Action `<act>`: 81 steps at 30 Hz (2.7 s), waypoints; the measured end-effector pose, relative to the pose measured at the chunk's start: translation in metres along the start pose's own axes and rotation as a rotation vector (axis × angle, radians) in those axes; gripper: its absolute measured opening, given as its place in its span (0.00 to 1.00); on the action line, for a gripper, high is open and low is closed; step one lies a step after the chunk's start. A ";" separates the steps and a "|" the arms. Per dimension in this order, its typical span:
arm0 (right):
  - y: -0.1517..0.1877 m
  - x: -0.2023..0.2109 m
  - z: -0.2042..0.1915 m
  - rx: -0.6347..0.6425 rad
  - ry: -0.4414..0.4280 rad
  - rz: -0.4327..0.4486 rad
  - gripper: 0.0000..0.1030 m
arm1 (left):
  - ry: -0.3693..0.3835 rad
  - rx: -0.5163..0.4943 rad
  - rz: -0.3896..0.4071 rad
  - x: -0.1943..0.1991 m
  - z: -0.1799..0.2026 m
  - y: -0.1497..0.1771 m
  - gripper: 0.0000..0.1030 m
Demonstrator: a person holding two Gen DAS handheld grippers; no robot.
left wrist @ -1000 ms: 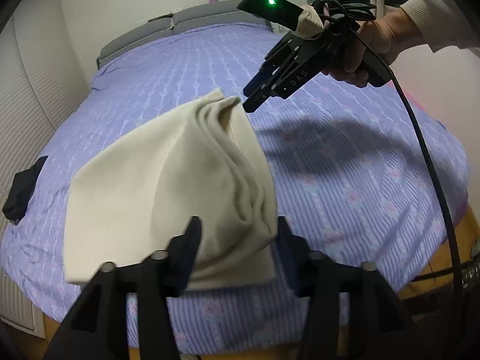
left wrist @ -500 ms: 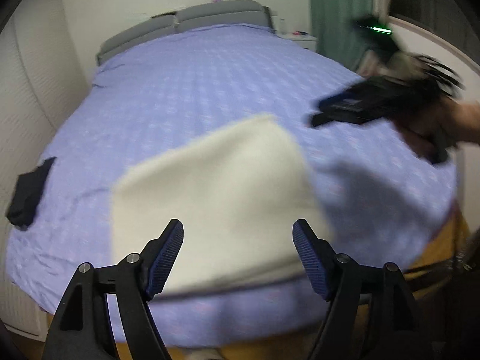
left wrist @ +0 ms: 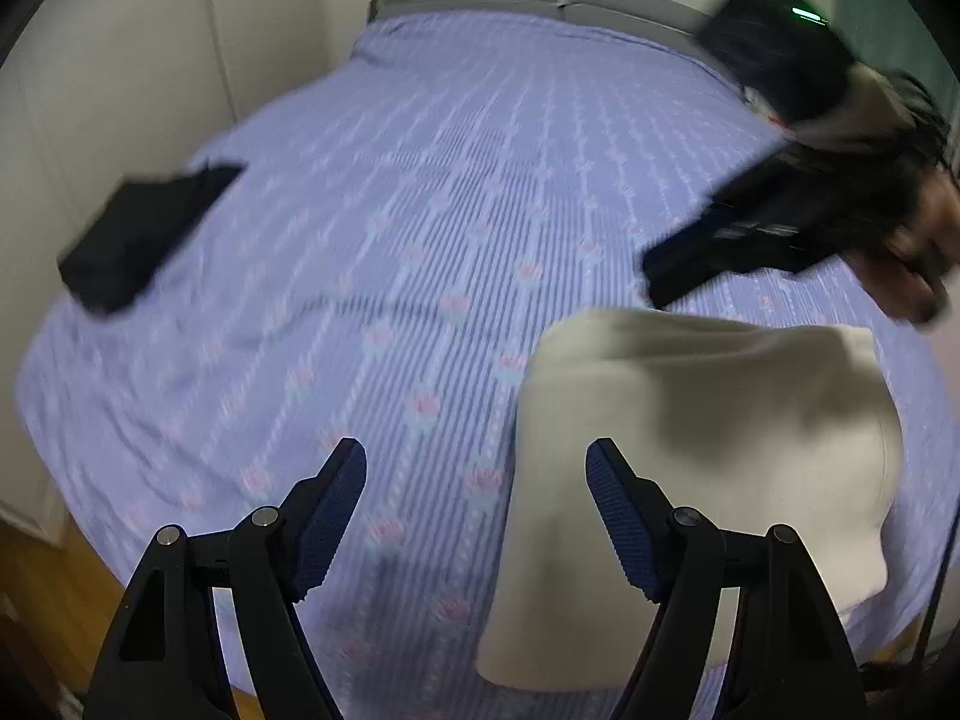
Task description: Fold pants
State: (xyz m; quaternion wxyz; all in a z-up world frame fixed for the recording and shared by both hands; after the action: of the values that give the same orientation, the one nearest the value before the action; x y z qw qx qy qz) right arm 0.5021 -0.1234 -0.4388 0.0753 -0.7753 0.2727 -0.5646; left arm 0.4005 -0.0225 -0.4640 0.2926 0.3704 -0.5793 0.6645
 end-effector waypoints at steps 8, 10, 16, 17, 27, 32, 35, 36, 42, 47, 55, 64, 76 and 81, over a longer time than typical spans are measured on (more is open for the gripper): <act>-0.028 -0.084 -0.002 0.155 -0.054 -0.432 0.23 | 0.117 0.162 -0.081 -0.028 0.002 0.034 0.73; -0.023 -0.097 -0.001 0.155 -0.069 -0.517 0.21 | 0.149 0.178 -0.084 -0.032 0.004 0.038 0.73; -0.021 -0.113 -0.002 0.095 -0.142 -0.590 0.08 | 0.194 0.184 -0.120 -0.044 0.013 0.055 0.73; -0.023 -0.114 -0.002 0.099 -0.142 -0.588 0.07 | 0.199 0.185 -0.123 -0.044 0.015 0.058 0.73; -0.060 -0.078 0.020 -0.016 -0.069 -0.391 0.03 | 0.240 0.226 -0.135 -0.056 0.032 0.066 0.73; -0.036 -0.099 0.061 -0.134 -0.019 -0.415 0.03 | 0.243 0.226 -0.140 -0.058 0.031 0.065 0.73; -0.043 -0.102 0.048 -0.118 -0.089 -0.419 0.08 | 0.246 0.244 -0.141 -0.058 0.028 0.067 0.73; -0.044 -0.105 0.045 -0.097 -0.085 -0.431 0.10 | 0.245 0.242 -0.137 -0.056 0.028 0.067 0.73; -0.051 -0.139 0.028 0.041 -0.113 -0.619 0.44 | 0.243 0.271 -0.133 -0.057 0.027 0.068 0.73; -0.040 -0.164 0.019 0.104 -0.143 -0.816 0.24 | 0.247 0.292 -0.126 -0.056 0.021 0.068 0.73; -0.044 -0.146 0.018 0.080 -0.147 -0.851 0.06 | 0.257 0.314 -0.107 -0.052 0.009 0.062 0.73; -0.058 -0.117 0.068 -0.189 -0.044 -0.666 0.03 | 0.248 0.365 -0.114 -0.060 -0.001 0.058 0.73; -0.029 -0.104 0.115 -0.446 0.127 -0.429 0.20 | 0.234 0.322 -0.118 -0.052 0.009 0.061 0.73; -0.033 -0.036 0.107 -0.480 0.217 -0.122 0.39 | 0.221 0.288 -0.071 -0.034 0.003 0.053 0.73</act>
State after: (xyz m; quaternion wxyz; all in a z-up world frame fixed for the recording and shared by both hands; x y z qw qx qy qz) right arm 0.6035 -0.0974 -0.4924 -0.1745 -0.7209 0.3579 -0.5673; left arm 0.3760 -0.0330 -0.5212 0.3216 0.3535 -0.4291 0.7665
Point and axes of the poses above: each gripper's, at about its wrist camera, not at the fingertips, and x roughly against the way its jaws point, z to its right, y to its underside, the point moved 8 cm from there along -x, roughly the way its jaws point, and after that the axes turned 2 degrees about y, right-handed, at the moved point
